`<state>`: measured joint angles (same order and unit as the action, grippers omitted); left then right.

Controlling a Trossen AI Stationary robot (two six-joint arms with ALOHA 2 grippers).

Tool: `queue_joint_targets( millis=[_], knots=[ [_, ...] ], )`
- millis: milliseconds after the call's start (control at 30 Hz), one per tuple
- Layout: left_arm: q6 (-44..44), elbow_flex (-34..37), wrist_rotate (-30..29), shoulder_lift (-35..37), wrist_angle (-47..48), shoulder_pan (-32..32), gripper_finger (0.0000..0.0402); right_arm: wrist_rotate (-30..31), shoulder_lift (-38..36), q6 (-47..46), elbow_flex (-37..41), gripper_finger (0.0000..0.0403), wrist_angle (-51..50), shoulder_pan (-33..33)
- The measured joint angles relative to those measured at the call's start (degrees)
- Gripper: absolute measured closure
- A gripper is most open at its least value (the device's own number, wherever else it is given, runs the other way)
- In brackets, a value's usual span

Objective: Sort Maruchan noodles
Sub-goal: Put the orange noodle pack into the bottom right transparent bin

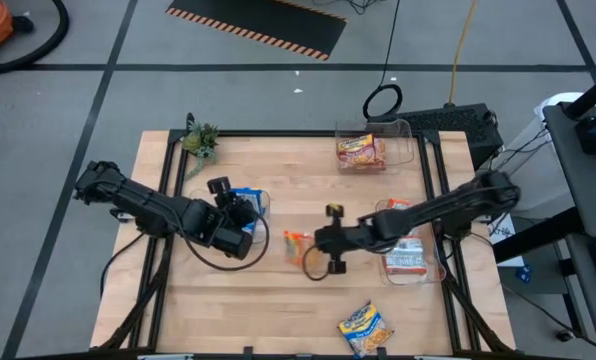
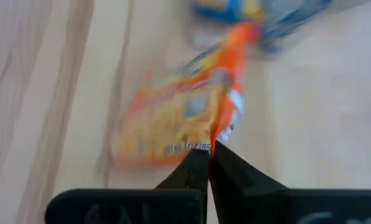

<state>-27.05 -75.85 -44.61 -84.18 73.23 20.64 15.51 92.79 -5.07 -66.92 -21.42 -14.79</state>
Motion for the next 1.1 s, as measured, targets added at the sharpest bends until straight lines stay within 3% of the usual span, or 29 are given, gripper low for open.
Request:
queue_joint_targets(
  millis=[300,600,867,1100],
  knots=[
    [-6.25,0.00,3.59,0.00,-0.02,0.73,0.0261,16.31,-13.45,-3.25,0.00,0.0402,-11.89,-6.15],
    [-10.66,0.00,3.67,0.00,-0.09,4.21,0.0261,26.60,-21.48,-7.35,0.00,0.0403,-22.58,-9.36],
    [-14.98,0.01,4.13,0.00,-3.04,7.74,0.0261,28.39,-25.64,-9.41,0.00,0.0403,-30.44,-9.33],
    [-7.51,0.00,5.33,0.00,-9.53,10.43,0.0261,28.26,-27.52,-15.26,0.00,0.0403,-37.81,-9.38]
  ],
)
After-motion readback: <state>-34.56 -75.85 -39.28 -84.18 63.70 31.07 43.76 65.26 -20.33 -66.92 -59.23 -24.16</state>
